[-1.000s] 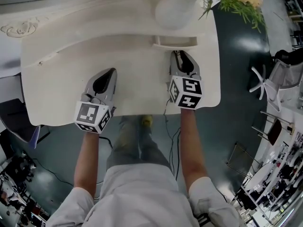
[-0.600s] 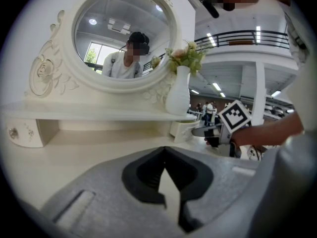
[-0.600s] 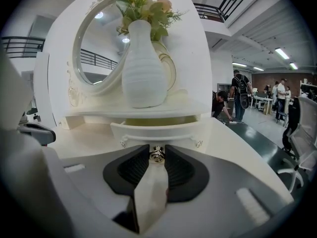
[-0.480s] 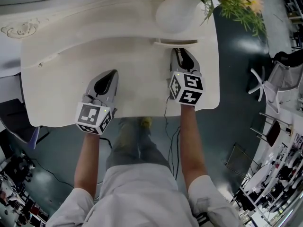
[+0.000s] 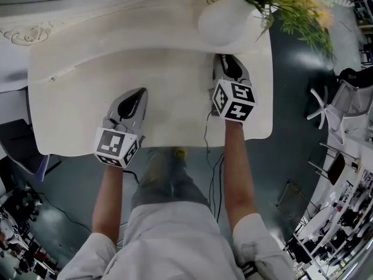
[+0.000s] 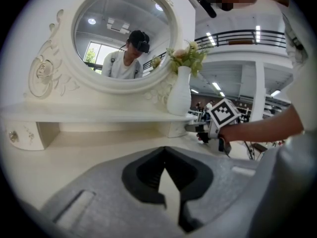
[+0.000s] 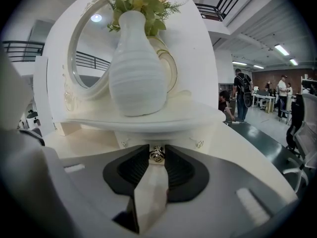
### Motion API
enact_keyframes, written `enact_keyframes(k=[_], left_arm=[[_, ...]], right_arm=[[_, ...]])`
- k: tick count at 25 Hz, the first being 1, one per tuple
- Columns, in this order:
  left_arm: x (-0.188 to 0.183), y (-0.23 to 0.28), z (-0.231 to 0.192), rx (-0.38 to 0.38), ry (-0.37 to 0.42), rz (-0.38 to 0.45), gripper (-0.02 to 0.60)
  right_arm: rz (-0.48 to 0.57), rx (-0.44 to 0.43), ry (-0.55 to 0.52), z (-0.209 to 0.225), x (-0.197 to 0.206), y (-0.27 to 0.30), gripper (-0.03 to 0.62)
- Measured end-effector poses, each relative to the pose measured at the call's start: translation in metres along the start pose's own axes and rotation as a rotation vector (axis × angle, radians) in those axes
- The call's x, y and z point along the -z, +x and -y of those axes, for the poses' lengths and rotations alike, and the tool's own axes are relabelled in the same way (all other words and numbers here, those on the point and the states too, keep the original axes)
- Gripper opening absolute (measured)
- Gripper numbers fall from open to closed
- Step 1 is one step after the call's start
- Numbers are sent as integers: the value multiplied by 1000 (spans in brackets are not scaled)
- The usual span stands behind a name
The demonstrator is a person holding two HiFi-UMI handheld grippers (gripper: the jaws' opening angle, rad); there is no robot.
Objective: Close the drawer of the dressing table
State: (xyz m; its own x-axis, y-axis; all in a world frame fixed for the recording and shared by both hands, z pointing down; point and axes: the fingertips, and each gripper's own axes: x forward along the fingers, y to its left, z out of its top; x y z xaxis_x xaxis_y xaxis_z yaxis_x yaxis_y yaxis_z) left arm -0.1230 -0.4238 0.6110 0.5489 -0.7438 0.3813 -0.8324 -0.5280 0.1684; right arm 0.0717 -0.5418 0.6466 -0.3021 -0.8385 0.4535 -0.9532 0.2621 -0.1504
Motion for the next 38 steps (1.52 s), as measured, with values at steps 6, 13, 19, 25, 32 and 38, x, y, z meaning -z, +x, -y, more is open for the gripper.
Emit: enact_keyframes(k=[6,13,19,25,32,38], left_arm=[[-1,-4,-3,-14,-7,2,-2],[-2,-11,6,-11,3,-2,-2],[-4,-25,15,-18,1,5,-2],[-15,-42,24,-35,10,31,-2],[-24,-76,51,-47,19,53,-2],[-41,-108,77,-61,36,86,-2]], right_arm=[[8,-2,-1,1,-1,0,91],[-19,-10,-36,-2,0,-5,92],[-5,-3,-29,-3,-4,-21,92],[-4,-10,-51,-11,-4,-61,91],[18,-16,-57,-26,-6,-120,91],[39,-15,-33,-28,-7,-181,89]])
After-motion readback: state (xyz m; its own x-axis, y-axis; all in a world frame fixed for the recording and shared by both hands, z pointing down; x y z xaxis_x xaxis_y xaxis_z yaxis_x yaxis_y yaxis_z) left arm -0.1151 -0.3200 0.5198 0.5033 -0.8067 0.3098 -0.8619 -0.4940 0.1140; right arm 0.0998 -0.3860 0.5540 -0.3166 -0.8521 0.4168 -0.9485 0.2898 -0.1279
